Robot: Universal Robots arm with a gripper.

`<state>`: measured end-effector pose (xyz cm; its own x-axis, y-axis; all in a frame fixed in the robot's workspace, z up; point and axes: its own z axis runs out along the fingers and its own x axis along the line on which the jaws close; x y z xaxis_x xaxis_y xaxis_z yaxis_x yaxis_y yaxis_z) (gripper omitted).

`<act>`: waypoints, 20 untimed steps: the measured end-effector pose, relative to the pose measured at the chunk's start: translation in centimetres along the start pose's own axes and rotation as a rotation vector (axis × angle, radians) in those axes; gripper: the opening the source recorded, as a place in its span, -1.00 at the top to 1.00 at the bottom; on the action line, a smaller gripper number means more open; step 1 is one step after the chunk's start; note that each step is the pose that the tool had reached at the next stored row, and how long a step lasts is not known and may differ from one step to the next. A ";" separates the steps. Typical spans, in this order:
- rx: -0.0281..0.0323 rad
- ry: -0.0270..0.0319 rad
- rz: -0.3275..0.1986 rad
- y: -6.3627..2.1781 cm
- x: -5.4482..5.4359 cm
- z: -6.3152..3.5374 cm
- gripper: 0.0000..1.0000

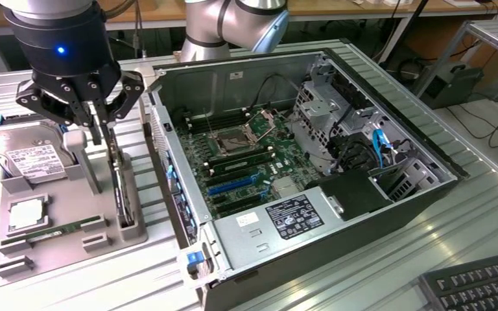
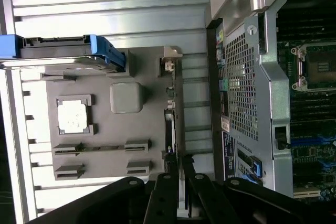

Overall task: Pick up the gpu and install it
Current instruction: 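Pick up the gpu and move the gpu toward the slot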

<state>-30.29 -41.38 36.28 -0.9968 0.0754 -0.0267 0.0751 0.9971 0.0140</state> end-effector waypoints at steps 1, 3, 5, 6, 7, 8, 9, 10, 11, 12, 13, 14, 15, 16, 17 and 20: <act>0.0000 0.0000 0.000 0.00 0.0 0.00 0.47; 0.0000 0.0000 0.000 0.00 0.0 0.00 0.47; -0.0002 -0.0005 0.000 0.00 0.0 0.16 0.24; -0.0002 -0.0006 0.000 -0.01 0.0 0.33 0.24; 0.0000 -0.0005 0.000 -0.01 0.0 0.53 0.11; -0.0001 -0.0005 0.000 -0.01 0.0 0.70 0.11; -0.0001 -0.0006 0.000 -0.01 0.0 0.92 0.11; -0.0001 -0.0006 0.000 -0.02 0.0 1.09 0.11; -0.0001 -0.0007 0.000 -0.02 0.0 1.26 0.11; -0.0001 -0.0007 0.001 -0.02 0.0 1.44 0.11; 0.0000 -0.0008 0.001 -0.02 0.0 1.61 0.11; 0.0000 -0.0014 0.003 -0.03 0.0 1.77 0.11; 0.0001 -0.0019 0.005 -0.03 0.1 1.89 0.11; 0.0001 -0.0026 0.008 -0.03 0.1 2.00 0.11; 0.0001 -0.0034 0.011 -0.03 0.1 2.11 0.11; -0.0001 -0.0098 0.026 -0.04 0.1 2.77 0.11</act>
<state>-30.29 -41.38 33.50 -0.9942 0.1018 -0.0361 0.1013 0.9947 0.0149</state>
